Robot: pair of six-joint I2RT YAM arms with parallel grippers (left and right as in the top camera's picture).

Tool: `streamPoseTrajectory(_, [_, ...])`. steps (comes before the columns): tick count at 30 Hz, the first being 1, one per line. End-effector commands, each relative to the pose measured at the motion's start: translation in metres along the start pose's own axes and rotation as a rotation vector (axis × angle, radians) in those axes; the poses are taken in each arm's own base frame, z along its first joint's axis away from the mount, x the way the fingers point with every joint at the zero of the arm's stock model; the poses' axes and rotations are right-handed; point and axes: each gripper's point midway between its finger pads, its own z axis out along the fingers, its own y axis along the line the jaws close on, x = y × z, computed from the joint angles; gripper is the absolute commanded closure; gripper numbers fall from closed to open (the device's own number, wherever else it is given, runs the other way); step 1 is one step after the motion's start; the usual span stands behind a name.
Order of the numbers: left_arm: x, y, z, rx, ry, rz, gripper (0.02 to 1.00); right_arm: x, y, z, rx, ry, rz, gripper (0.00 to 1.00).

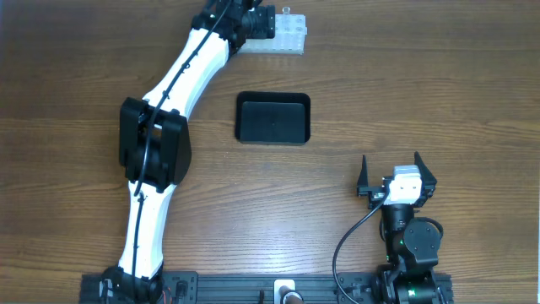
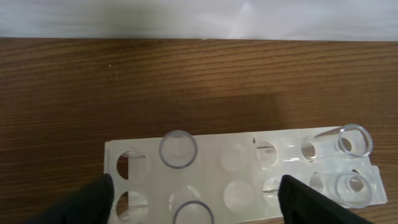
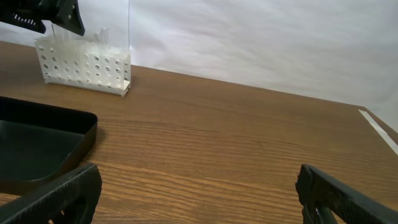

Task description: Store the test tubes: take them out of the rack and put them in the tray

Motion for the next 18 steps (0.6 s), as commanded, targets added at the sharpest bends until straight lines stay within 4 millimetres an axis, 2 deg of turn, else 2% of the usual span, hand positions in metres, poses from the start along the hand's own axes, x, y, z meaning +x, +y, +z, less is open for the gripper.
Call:
streamPoseTrajectory(1, [-0.0013,-0.001,0.0028,-0.009,-0.003,-0.002,0.301,0.0029,-0.0002,0.0003,0.001,0.007,-0.005,0.007])
streamPoseTrajectory(5, [0.0032,0.0004,0.0028,-0.015,0.015,0.0,0.435,0.0029,-0.0002,0.0003,0.001,0.007,-0.005,0.009])
streamPoseTrajectory(18, [0.0058,0.0012,0.0027,-0.018,0.025,0.0,0.776,0.0029,-0.0002,0.0003,0.001,0.007,-0.004,0.007])
